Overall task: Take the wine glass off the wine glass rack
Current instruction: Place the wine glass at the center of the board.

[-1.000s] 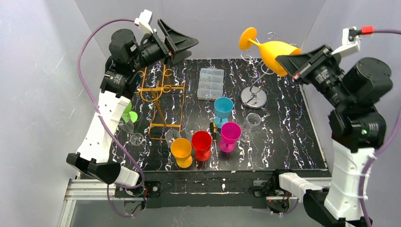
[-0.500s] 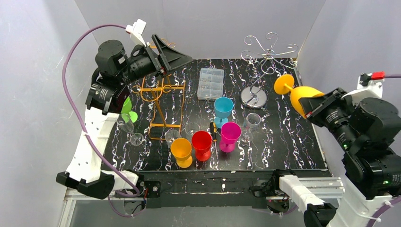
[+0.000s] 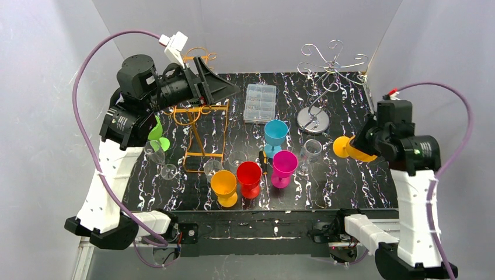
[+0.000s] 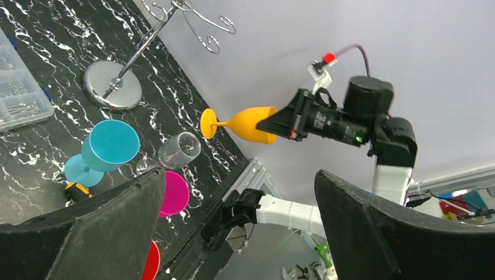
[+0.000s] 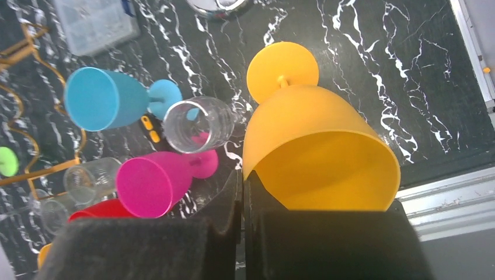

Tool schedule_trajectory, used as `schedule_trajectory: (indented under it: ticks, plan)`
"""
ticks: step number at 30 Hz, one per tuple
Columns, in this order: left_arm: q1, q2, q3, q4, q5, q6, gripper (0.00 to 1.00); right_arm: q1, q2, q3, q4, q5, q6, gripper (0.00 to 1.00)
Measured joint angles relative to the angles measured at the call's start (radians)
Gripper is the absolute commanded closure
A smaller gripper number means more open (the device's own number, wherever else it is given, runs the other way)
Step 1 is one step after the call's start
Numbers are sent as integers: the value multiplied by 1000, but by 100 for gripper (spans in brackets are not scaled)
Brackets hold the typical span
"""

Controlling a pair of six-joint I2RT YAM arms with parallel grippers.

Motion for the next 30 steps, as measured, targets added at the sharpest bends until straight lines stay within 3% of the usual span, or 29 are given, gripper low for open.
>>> schedule_trajectory:
  ticks: [14,23,30]
  plan:
    - [-64,0,16,-101,-55,115,2,0,58,-296,119,-31,-50,99]
    - [-70,19,26,-120,-72,132,2,0,88,-396,177,-45,-62,99]
    - [-73,38,26,-130,-73,134,2,0,90,-444,209,-45,-68,87]
